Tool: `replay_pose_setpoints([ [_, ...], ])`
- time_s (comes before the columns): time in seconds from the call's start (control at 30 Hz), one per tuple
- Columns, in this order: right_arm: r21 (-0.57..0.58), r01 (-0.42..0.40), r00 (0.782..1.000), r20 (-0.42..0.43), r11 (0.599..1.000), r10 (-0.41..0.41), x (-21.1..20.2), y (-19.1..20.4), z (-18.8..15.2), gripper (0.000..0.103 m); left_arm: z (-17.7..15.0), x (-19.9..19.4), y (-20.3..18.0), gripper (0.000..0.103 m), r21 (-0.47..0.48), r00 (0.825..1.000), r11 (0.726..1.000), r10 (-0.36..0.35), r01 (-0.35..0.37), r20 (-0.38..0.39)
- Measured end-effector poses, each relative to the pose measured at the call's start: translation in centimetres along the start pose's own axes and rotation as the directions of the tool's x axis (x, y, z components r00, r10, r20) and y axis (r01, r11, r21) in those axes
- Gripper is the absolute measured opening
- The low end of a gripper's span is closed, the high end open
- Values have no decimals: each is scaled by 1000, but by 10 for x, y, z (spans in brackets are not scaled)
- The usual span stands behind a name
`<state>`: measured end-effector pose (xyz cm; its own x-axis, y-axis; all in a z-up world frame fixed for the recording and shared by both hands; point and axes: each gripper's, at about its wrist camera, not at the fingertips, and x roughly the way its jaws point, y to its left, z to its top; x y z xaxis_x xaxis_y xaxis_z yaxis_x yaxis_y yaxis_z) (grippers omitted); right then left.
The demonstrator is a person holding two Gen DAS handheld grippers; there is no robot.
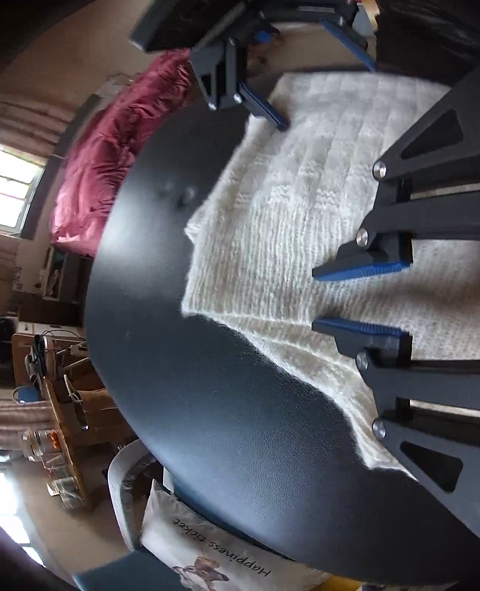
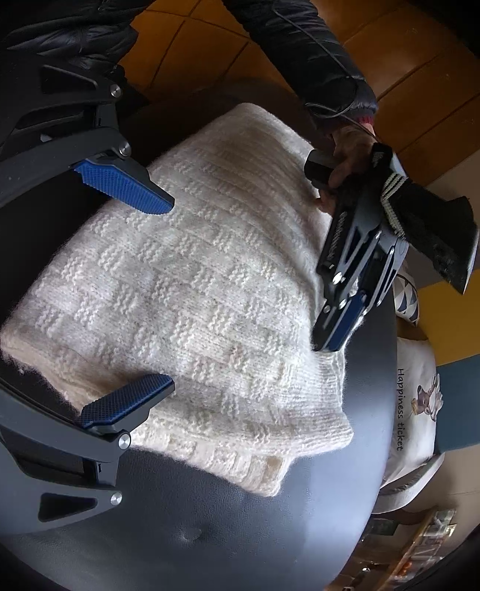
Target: Fold clothes
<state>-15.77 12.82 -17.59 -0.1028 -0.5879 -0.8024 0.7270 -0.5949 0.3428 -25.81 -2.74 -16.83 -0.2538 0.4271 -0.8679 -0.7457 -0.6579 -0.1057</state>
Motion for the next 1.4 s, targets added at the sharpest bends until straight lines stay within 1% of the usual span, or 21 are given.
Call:
replay_pose_setpoints([
  [0.03, -1, 3, 1000, 1, 1000, -3, -1, 1, 0, 91, 1, 2, 1, 2, -7, 1000, 1000, 14, -14, 1],
  [0.07, -4, 8, 1000, 4, 1000, -8, -3, 2, 0, 91, 1, 0, 1, 0, -11, 999, 999, 31, -31, 16],
  [0.13, -11, 20, 1000, 18, 1000, -20, -10, 4, -1, 91, 1, -11, -2, 0, -18, 995, 998, 67, -66, 74],
  [0.2, -13, 24, 999, 46, 1000, -23, -18, 4, 0, 91, 1, -27, -5, 0, -29, 986, 996, 93, -90, 138],
  [0.27, -6, 18, 998, 62, 1000, -17, -20, 3, -1, 91, 3, -31, -3, 0, -44, 979, 992, 123, -117, 161],
  [0.47, 36, 27, 997, 66, 999, -30, -21, -7, -5, 91, 6, 6, -1, 0, -30, 976, 978, 208, -206, 69],
  [0.57, 54, 0, 998, 66, 999, -3, -15, -7, -3, 91, 7, 12, 1, 0, -56, 972, 974, 224, -221, 71],
  [0.63, 31, 56, 998, 25, 998, -57, -2, -3, -7, 91, 7, 8, -2, 0, -62, 969, 970, 238, -234, 70],
  [0.67, 16, 64, 997, 31, 998, -65, -1, 0, -8, 91, 6, 3, -2, 1, -68, 965, 967, 250, -245, 76],
  [0.73, 13, 65, 997, 34, 998, -66, -5, 2, -9, 91, 3, -14, -1, 4, -100, 954, 957, 282, -272, 103],
  [0.83, 64, 33, 997, 65, 997, -37, -26, -5, -10, 91, -6, -51, 4, 10, -183, 931, 937, 327, -298, 160],
  [0.87, 71, 20, 996, 85, 997, -26, -35, -5, -11, 91, -12, -66, 4, 11, -208, 923, 932, 336, -297, 188],
  [0.9, 71, 8, 995, 98, 997, -15, -42, -4, -12, 91, -21, -79, 1, 11, -226, 919, 931, 333, -286, 212],
  [0.97, 55, -20, 992, 123, 998, 13, -57, 1, -16, 91, -41, -102, -9, 12, -249, 917, 936, 309, -247, 251],
  [1.03, 27, -43, 990, 134, 999, 39, -64, 7, -17, 91, -61, -113, -22, 12, -246, 921, 943, 286, -223, 263],
  [1.1, 37, -45, 992, 121, 998, 40, -48, 11, -13, 91, -82, -107, -36, 12, -240, 934, 946, 272, -217, 231],
  [1.13, 47, -40, 993, 110, 998, 35, -39, 12, -11, 91, -91, -100, -41, 12, -240, 939, 942, 282, -233, 197],
  [1.23, 176, 60, 998, 15, 983, -63, -7, -10, -19, 91, -118, -76, -38, 13, -283, 940, 920, 317, -272, 128],
  [1.27, 195, 45, 998, 44, 980, -54, -10, -11, -21, 91, -125, -77, -34, 13, -318, 942, 914, 308, -253, 137],
  [1.33, 229, 17, 994, 99, 973, -41, -17, -14, -23, 91, -133, -97, -27, 13, -400, 941, 898, 279, -184, 193],
  [1.4, 238, 35, 993, 101, 971, -61, -24, -10, -21, 91, -143, -119, -23, 13, -463, 933, 877, 268, -132, 241],
])
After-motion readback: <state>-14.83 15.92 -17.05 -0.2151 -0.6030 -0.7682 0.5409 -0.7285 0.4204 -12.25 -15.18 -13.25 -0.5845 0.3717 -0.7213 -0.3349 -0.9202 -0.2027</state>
